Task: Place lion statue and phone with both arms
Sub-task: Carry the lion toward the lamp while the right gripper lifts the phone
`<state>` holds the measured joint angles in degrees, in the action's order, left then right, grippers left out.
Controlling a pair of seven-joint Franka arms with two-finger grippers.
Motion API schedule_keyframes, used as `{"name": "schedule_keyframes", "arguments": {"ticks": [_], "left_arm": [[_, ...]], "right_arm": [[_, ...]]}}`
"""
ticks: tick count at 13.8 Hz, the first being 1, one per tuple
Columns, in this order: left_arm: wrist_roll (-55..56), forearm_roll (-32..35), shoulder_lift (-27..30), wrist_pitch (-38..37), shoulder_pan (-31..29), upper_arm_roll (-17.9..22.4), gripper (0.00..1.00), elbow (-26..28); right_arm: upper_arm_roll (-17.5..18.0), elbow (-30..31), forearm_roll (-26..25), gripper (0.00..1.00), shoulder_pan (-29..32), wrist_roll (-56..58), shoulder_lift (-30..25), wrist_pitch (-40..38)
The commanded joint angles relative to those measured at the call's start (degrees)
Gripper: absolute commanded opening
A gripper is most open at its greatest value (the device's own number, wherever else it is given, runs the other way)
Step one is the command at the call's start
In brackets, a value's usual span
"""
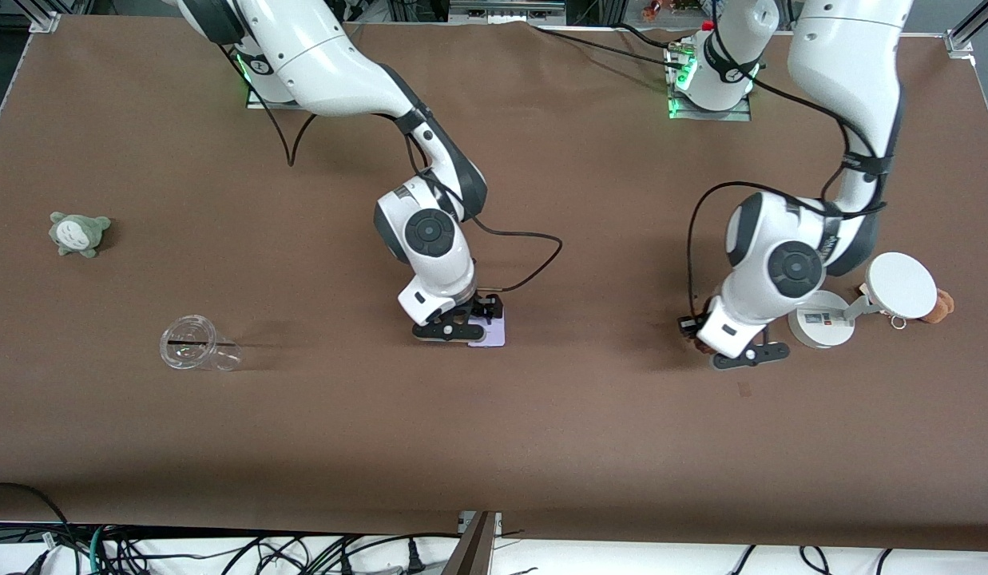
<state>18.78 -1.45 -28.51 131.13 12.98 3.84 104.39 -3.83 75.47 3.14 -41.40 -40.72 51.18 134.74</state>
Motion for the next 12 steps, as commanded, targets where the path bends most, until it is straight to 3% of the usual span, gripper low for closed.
{"name": "schedule_keyframes", "arguments": {"ticks": [1,5,11,12], "left_arm": [[-6.80,0.04,4.51,4.90,-3.47,-0.58,0.00,7.38],[-12.63,0.04,5.22,15.71,-7.09,-0.76,0.00,15.04],[-13.95,4.26,1.97,19.16,-8.32,-0.41,0.00,14.96],[-14.03,4.35,1.36,19.34,-8.32,-0.32,0.14,14.96]], "right_arm": [[-0.83,-3.93,-2.96,1.00,-1.75,-4.53,3.39,2.01],[-0.83,-4.81,-3.23,1.00,-2.80,-5.16,4.45,3.51],[-0.83,-4.89,-3.23,1.00,-2.90,-5.42,6.21,5.80],[-0.91,-4.98,-3.23,1.00,-2.90,-5.42,6.38,5.97]]}}
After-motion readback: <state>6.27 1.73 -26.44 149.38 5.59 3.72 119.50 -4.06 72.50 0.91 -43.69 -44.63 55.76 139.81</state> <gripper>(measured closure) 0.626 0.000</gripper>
